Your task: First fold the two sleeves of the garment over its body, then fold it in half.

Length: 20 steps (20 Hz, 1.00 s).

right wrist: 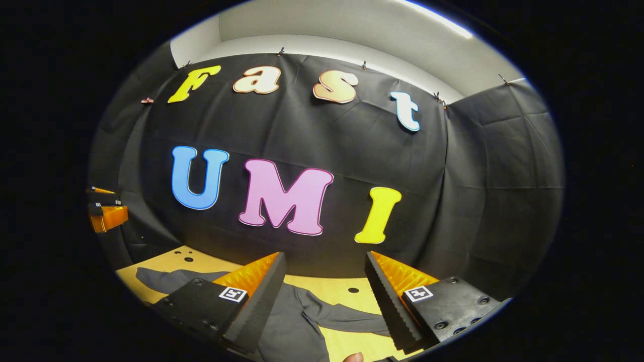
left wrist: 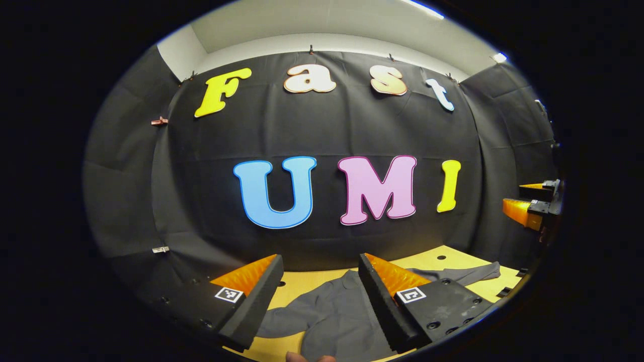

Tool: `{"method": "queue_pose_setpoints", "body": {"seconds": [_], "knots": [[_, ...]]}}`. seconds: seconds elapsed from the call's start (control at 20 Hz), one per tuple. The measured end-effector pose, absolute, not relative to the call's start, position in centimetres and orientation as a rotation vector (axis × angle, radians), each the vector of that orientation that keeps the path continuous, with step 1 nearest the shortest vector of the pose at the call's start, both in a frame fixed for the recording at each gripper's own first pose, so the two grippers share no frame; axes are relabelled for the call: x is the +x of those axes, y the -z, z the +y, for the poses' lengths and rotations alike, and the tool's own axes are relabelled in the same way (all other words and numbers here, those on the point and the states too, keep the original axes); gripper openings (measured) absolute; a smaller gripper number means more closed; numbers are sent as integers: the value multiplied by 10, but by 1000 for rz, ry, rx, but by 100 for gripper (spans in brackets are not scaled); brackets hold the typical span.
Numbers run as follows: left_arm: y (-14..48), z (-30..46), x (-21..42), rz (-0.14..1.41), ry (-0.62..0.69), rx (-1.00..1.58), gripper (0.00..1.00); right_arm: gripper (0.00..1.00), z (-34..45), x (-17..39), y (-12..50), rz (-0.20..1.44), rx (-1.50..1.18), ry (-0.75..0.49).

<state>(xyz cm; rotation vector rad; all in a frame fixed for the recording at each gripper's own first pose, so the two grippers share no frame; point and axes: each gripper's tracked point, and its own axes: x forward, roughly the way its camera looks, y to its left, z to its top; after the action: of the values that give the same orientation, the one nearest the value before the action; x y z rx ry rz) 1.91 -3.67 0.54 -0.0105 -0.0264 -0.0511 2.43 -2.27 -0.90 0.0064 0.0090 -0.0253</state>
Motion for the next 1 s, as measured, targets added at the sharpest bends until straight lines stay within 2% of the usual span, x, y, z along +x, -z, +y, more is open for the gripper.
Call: {"method": "queue_pose_setpoints", "body": {"seconds": [0.15,0.2,0.25,0.4,0.65,0.8,0.85,0.9,1.0], "knots": [[0,-51,24,-15,58,-30,95,97,-59,37,24,39,19,65],[4,-58,27,-6,64,-37,99,97,-74,42,34,59,17,84],[6,-65,30,4,71,-43,95,97,-90,48,45,79,14,101],[14,-89,40,28,99,-58,95,98,-138,66,87,133,-18,151],[21,-123,61,64,106,-74,95,98,-194,95,169,248,-6,175],[28,-138,71,93,87,-43,95,98,-216,106,233,345,38,145],[28,-144,73,100,82,-31,95,93,-222,110,253,378,43,146],[29,-148,75,107,76,-20,95,98,-230,114,273,411,40,152],[30,-156,78,118,63,-11,95,98,-247,117,312,476,36,156]]}}
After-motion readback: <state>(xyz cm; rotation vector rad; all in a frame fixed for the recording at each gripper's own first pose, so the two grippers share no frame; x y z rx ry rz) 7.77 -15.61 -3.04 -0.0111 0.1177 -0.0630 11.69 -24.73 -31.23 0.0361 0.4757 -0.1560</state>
